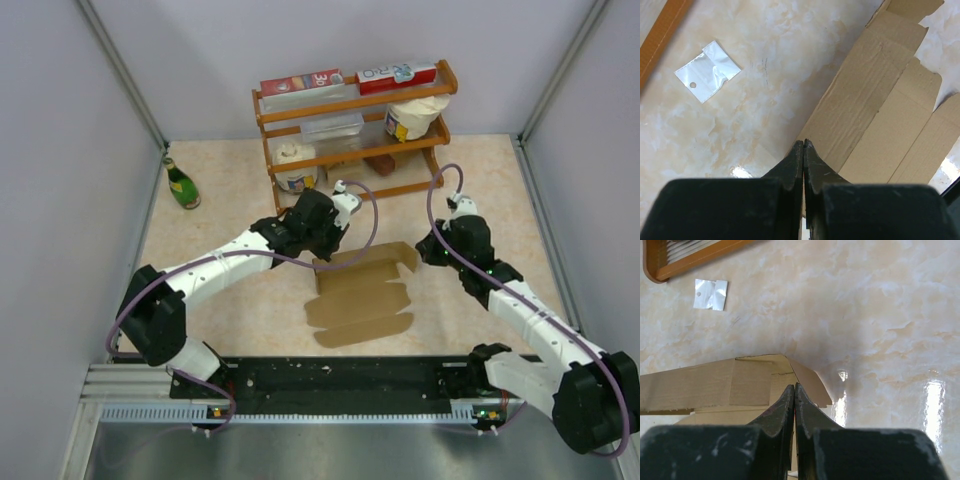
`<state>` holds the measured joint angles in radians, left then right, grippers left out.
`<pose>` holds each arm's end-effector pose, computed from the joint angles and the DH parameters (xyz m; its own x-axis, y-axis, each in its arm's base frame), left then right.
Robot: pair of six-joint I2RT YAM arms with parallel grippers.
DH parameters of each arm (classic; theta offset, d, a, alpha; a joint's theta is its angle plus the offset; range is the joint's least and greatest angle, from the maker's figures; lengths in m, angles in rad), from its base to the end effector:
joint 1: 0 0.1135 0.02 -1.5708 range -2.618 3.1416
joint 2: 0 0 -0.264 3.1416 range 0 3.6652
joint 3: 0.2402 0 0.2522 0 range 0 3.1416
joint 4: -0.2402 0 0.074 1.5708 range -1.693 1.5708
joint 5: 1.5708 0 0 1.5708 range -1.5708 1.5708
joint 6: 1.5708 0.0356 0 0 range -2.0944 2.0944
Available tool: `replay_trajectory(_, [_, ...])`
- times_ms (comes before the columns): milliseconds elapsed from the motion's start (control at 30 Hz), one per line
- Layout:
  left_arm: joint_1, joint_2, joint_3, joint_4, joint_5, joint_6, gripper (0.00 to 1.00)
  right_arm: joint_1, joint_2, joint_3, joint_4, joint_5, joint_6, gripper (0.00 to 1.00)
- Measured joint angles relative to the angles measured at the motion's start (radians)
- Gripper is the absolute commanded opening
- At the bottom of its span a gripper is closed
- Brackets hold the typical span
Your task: Fold the paper box
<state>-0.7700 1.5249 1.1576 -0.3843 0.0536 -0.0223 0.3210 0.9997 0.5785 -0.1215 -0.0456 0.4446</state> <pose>0.2414 -0.2367 0.2705 -0.5062 0.4598 -0.7296 0.7121 0.7000 -0.0529 0.2075 0.0707 0.2336 -0.5939 0.2553 -0.7629 -0.1072 0.9147 0.3896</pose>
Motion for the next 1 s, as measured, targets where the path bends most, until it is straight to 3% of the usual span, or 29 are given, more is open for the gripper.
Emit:
replay_trajectory(633, [0.0,0.0,0.0,0.018,0.0,-0.001,0.0,-0.002,-0.099,-0.016,0.033,0.071,-0.059,0.0])
replay_trajectory(1000, [0.003,0.0,0.0,0.018,0.0,-0.005,0.0,-0.002,-0.037,0.039,-0.088,0.09,-0.071,0.0])
